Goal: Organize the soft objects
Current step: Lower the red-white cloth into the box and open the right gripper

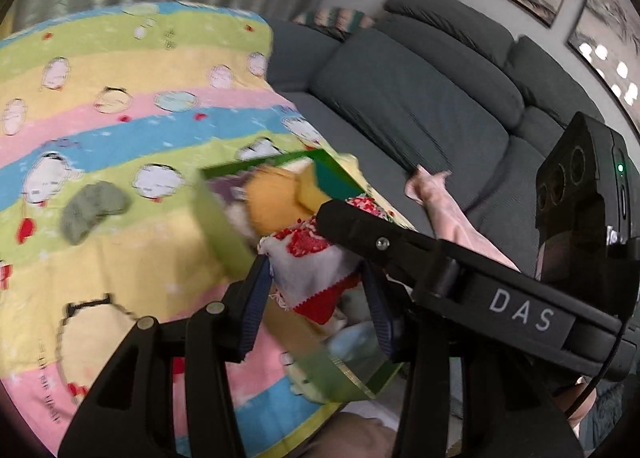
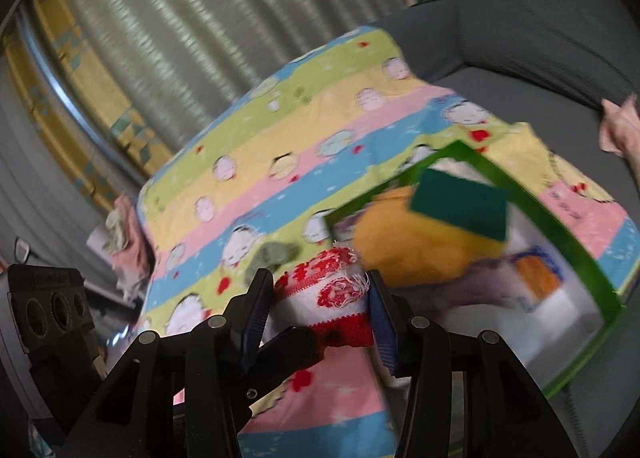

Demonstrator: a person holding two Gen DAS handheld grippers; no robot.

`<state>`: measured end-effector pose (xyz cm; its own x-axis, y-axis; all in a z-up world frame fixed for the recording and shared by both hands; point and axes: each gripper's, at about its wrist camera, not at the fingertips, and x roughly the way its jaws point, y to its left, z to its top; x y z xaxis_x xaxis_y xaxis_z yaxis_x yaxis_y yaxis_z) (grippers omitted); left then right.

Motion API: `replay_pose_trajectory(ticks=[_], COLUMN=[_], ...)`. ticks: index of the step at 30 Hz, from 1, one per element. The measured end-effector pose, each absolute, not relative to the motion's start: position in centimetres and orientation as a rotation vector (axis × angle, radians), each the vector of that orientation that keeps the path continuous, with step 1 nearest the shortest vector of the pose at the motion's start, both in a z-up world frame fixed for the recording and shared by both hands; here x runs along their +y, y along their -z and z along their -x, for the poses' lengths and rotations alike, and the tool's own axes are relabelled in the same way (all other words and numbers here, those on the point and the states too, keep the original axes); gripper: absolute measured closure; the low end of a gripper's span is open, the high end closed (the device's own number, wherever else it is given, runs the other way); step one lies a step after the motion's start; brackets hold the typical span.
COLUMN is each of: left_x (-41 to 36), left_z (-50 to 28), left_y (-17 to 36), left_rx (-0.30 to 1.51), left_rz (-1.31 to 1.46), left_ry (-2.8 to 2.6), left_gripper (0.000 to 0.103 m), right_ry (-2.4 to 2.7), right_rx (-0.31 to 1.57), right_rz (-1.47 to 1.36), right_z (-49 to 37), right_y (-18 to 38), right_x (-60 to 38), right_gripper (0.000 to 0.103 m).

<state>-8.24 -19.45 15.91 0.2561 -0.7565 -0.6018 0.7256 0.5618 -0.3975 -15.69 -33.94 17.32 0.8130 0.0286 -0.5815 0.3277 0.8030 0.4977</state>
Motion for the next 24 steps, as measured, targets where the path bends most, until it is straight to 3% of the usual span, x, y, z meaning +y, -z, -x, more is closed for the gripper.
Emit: replay_pose_trajectory(ticks=[12,24], left_x=[-26.0,-27.4], left_z=[7.5,7.6], left_y=[-11.3,-10.3], left_rx=[1.005,0.968], left_rz=[-0.028,-0.131], left_ry=[1.095,1.033], left_gripper=[0.058,0.060], right_ry=[0.302,0.336], right_rx=[0.689,0.762], right_rz=[-0.731,-0.777], right_z=[16.6,14.9], right_y=[-12.2,-9.3], right_x=[-39.7,-41.1], right_gripper=[0.054,0.054])
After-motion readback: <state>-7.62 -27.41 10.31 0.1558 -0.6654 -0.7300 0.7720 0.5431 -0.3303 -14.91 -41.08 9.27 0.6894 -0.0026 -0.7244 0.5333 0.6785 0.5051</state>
